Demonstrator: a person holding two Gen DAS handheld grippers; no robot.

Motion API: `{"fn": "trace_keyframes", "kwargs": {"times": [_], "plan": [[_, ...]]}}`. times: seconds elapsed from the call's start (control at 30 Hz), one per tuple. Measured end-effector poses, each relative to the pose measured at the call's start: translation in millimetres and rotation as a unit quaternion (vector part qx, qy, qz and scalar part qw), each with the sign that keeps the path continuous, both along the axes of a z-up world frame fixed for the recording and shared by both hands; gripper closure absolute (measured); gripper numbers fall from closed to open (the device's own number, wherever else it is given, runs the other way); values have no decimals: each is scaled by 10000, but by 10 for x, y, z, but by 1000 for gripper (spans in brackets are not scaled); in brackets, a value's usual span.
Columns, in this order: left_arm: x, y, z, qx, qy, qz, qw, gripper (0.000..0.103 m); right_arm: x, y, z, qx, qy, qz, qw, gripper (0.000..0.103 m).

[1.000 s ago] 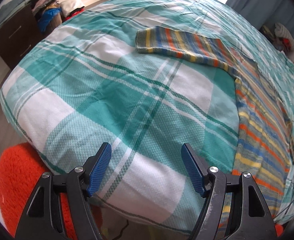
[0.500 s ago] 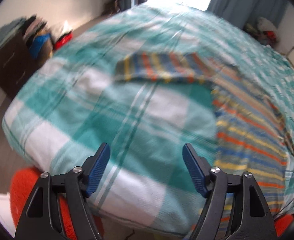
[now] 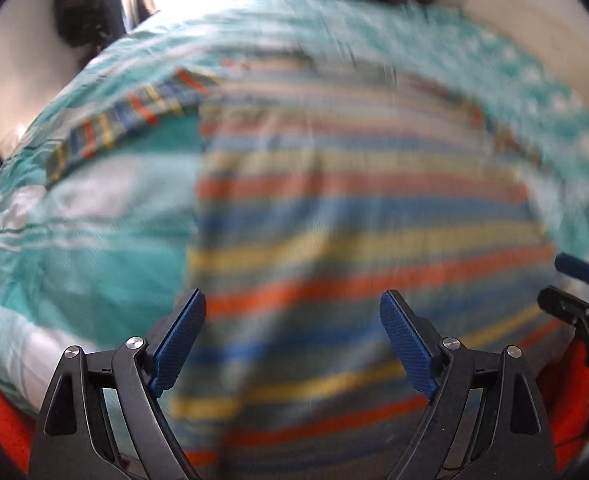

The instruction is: Fold small clothes

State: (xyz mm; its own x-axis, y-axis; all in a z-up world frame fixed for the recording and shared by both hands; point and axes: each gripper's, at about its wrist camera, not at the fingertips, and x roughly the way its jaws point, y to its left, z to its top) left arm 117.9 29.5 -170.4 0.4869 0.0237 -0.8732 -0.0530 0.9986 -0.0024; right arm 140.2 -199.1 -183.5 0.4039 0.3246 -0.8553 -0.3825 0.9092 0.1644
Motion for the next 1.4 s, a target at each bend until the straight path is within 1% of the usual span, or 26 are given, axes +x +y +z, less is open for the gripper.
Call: {"fn": "trace_keyframes", "kwargs": {"times": [0.03,0.07,0.1,0.13,0.2,0.37,0.47,0.57,0.73,0.8,0.83,0.9,0.93,0.97,1.03,1.1,1.17,1.23,1.3,1.4], "plan": [[-50,-35,-66,115,44,-43,9999,13,-51,-9,-175,-202,236,-105,9995,26],[-142,-61,-99,183,-53,-106,9998,13,-103,-49,-260,-262,254,-163,9992,26],[-205,-64,-102,231,-145,-150,9995,12,-201,-80,-285,-267,88,-179,9994,26],[-259,-74,-99,298,-163,-198,9992,11,-266,-92,-286,-359,-22,-158,9992,26],[-288,-82,-110,364,-108,-215,9990,7,-301,-92,-273,-479,8,-161,9987,25],[-261,-38,-152,287,8,-88,9995,2,-308,-16,-312,-667,-17,-118,9977,23],[-292,6,-175,219,10,-85,9997,2,-317,-8,-295,-731,-41,-97,9973,21],[-320,5,-180,248,15,-127,9996,2,-285,-4,-311,-705,-17,-108,9975,21],[-351,22,-129,248,141,-105,9995,2,-326,-22,-278,-784,8,-158,9968,21],[-407,75,-51,150,67,13,9999,2,-386,-59,-191,-748,-172,-270,9967,21],[-442,111,-8,60,-15,60,10000,2,-448,-95,-93,-665,-450,-329,9962,21],[-525,190,103,-81,-287,199,9994,2,-524,-147,60,-458,-839,-398,9946,21],[-543,210,140,-83,-392,251,9989,2,-556,-168,134,-353,-1037,-427,9931,20],[-556,236,193,-63,-542,323,9980,2,-580,-179,204,-272,-1240,-455,9909,17],[-564,281,278,23,-786,463,9958,2,-602,-174,267,-204,-1485,-471,9876,16],[-562,341,331,131,-975,598,9934,2,-578,-135,265,-205,-1500,-430,9875,16],[-553,402,303,247,-1000,688,9923,2,-537,-105,224,-243,-1419,-406,9887,16],[-536,466,218,361,-912,781,9921,2,-511,-63,199,-245,-1378,-372,9895,16],[-519,525,158,396,-807,867,9922,2,-522,-52,178,-246,-1392,-350,9893,16],[-477,619,76,288,-674,964,9926,2,-525,8,151,-256,-1414,-309,9891,16]]}}
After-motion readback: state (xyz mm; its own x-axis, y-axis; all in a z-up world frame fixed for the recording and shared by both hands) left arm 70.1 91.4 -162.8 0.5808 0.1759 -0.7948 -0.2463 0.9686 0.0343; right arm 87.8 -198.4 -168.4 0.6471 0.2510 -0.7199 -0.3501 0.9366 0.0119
